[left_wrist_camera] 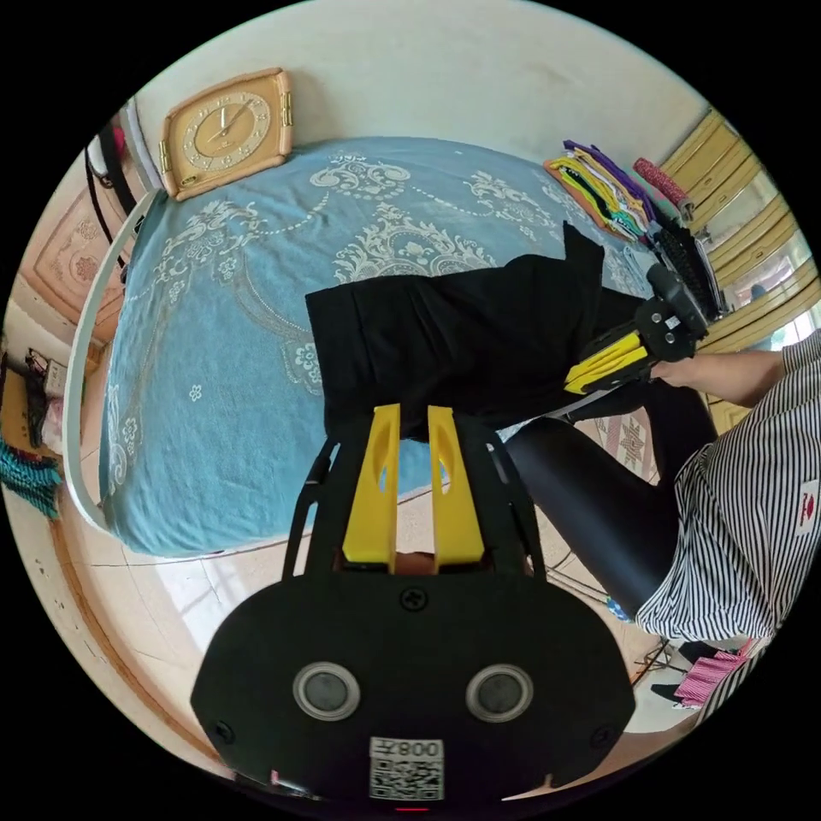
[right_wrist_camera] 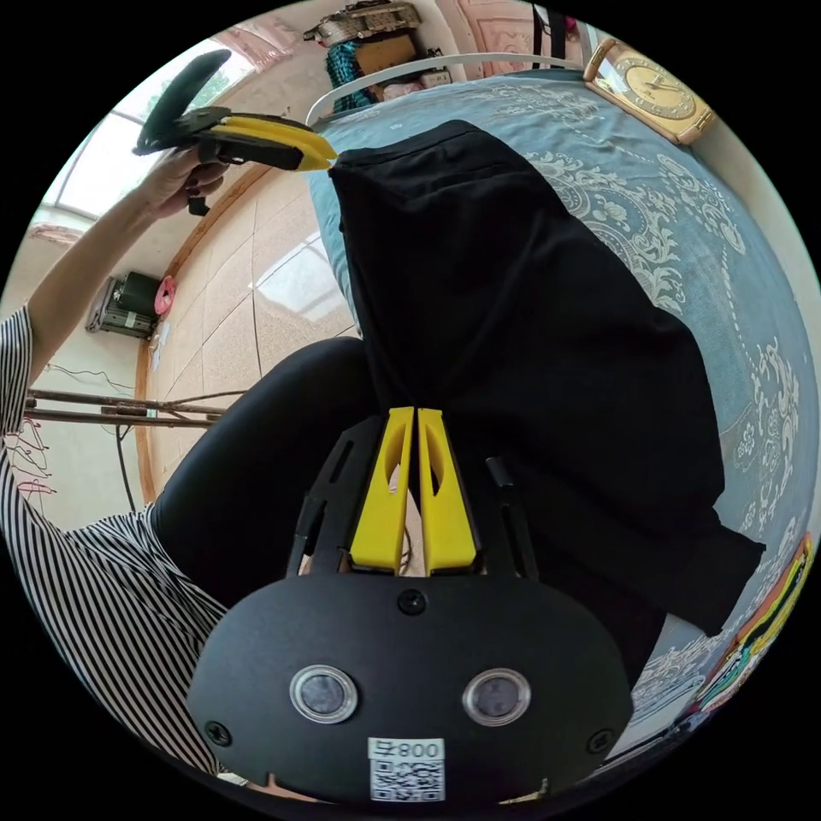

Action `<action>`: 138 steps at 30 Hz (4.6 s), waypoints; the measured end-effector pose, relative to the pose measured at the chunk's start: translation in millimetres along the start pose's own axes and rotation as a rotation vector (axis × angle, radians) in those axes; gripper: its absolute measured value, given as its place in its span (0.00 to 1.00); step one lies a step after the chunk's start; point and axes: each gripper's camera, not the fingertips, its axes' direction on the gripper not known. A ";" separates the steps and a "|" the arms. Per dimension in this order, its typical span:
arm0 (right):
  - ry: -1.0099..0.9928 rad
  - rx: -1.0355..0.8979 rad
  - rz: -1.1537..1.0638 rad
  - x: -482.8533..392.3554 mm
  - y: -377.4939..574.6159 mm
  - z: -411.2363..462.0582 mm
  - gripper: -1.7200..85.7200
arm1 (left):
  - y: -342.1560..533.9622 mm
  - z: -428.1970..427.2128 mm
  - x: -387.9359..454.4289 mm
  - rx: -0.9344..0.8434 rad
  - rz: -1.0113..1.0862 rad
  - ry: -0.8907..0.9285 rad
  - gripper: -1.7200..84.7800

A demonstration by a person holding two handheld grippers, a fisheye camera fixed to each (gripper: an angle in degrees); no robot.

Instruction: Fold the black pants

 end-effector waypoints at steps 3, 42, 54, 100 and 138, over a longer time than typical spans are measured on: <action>-0.015 0.012 0.020 12.2 5.5 8.6 0.03 | 9.3 6.8 9.7 0.075 -0.022 0.053 0.08; 0.103 0.362 1.005 391.3 232.9 16.3 0.09 | -88.8 148.5 254.7 -0.081 0.133 0.156 0.07; 0.166 0.181 1.143 466.0 246.2 90.3 0.08 | -117.6 148.6 305.8 -0.101 0.135 0.159 0.05; -0.367 0.817 1.255 350.7 743.3 430.0 0.03 | -279.4 72.0 618.6 -0.425 0.379 0.107 0.03; -0.382 0.888 1.206 302.9 798.9 630.0 0.03 | -643.2 91.6 990.0 -0.319 0.768 0.224 0.03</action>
